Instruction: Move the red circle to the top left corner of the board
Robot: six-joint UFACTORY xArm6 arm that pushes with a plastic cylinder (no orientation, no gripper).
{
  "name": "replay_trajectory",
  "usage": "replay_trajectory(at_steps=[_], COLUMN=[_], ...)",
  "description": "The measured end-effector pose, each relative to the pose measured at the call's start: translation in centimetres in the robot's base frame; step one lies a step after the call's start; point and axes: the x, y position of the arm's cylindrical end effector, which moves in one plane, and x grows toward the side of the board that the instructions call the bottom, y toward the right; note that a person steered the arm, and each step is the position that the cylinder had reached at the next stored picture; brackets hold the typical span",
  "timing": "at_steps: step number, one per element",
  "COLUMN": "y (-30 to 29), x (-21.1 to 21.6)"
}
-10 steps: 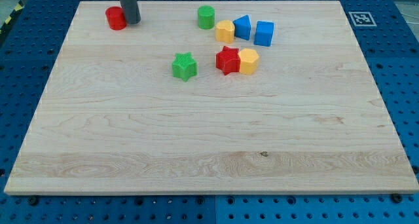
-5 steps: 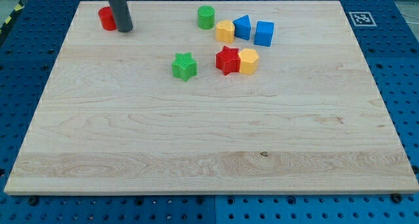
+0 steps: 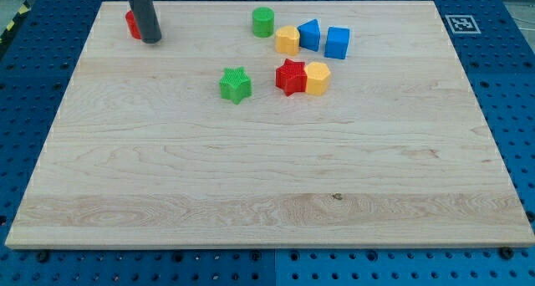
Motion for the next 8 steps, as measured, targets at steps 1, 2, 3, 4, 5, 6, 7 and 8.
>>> replay_trajectory(at_steps=[1, 2, 3, 4, 5, 6, 7, 8], y=[-0.9, -1.8, -2.8, -3.7, -4.5, -4.5, -4.5, -3.7], x=[-0.7, -1.5, -2.6, -3.1, -3.3, -3.3, -3.3, -2.0])
